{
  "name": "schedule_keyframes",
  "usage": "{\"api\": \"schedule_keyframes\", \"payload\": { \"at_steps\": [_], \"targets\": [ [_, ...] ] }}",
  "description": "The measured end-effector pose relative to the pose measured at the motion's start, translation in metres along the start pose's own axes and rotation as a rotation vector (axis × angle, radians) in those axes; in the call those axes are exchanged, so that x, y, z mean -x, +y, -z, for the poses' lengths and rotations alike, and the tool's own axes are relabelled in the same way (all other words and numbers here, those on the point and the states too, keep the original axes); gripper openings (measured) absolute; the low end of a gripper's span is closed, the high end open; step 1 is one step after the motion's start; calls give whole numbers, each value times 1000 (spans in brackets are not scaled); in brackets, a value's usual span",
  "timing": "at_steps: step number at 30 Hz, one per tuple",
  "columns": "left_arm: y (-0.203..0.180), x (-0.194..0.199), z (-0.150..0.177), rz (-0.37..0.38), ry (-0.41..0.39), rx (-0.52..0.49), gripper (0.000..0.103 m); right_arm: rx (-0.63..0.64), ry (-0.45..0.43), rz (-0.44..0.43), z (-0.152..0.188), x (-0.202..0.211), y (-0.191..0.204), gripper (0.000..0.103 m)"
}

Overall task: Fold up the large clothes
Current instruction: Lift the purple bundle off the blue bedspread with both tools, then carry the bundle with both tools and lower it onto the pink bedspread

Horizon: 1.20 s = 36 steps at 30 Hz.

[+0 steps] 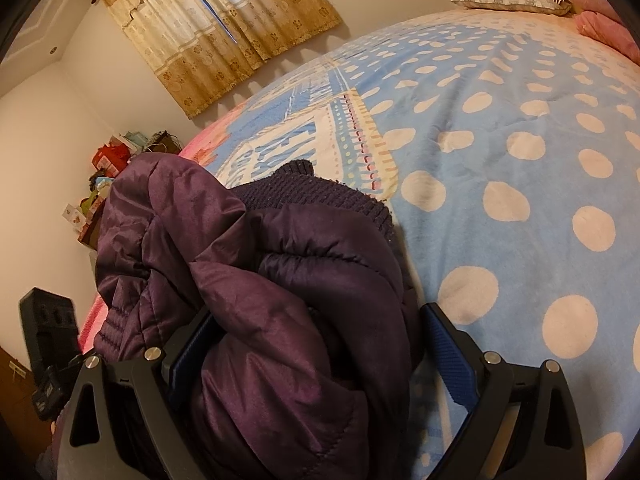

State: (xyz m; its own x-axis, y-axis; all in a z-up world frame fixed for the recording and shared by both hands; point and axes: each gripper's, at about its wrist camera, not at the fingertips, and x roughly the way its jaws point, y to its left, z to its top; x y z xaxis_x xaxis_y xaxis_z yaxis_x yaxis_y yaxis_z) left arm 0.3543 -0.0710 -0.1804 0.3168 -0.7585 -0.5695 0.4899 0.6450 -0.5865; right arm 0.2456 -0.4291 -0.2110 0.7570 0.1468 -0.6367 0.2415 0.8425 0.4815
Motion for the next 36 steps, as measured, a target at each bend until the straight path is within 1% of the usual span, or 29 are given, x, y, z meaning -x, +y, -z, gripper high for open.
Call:
{"api": "schedule_keyframes", "payload": {
  "at_steps": [1, 4, 8, 9, 11, 15, 17, 20, 23, 30, 36],
  "targets": [
    [0, 0, 0, 3, 2, 0, 103, -2, -3, -8, 0, 1, -2, 94],
    [4, -1, -1, 49, 11, 13, 103, -9, -17, -63, 2, 4, -5, 90],
    [1, 2, -1, 50, 3, 0, 103, 1, -5, -87, 0, 3, -3, 82],
    [-1, 4, 0, 47, -3, -9, 102, -1, 0, -96, 0, 3, -3, 78],
    [-11, 10, -1, 19, -17, -40, 97, 3, 1, -126, 0, 6, -2, 71],
    [-37, 24, 0, -49, -58, -120, 92, -22, -10, -204, 4, 17, -6, 59],
    [-52, 34, 3, -82, -76, -158, 90, -18, -13, -220, 6, 23, -3, 57],
    [-65, 47, 9, -114, -95, -189, 89, -25, -14, -250, 13, 32, -1, 54],
    [-71, 59, 15, -135, -106, -199, 89, -29, -17, -276, 21, 40, 4, 53],
    [-73, 83, 26, -187, -123, -215, 89, -42, -9, -342, 40, 52, 18, 52],
    [-73, 108, 36, -217, -153, -222, 89, -22, 0, -390, 54, 59, 43, 52]
  ]
}}
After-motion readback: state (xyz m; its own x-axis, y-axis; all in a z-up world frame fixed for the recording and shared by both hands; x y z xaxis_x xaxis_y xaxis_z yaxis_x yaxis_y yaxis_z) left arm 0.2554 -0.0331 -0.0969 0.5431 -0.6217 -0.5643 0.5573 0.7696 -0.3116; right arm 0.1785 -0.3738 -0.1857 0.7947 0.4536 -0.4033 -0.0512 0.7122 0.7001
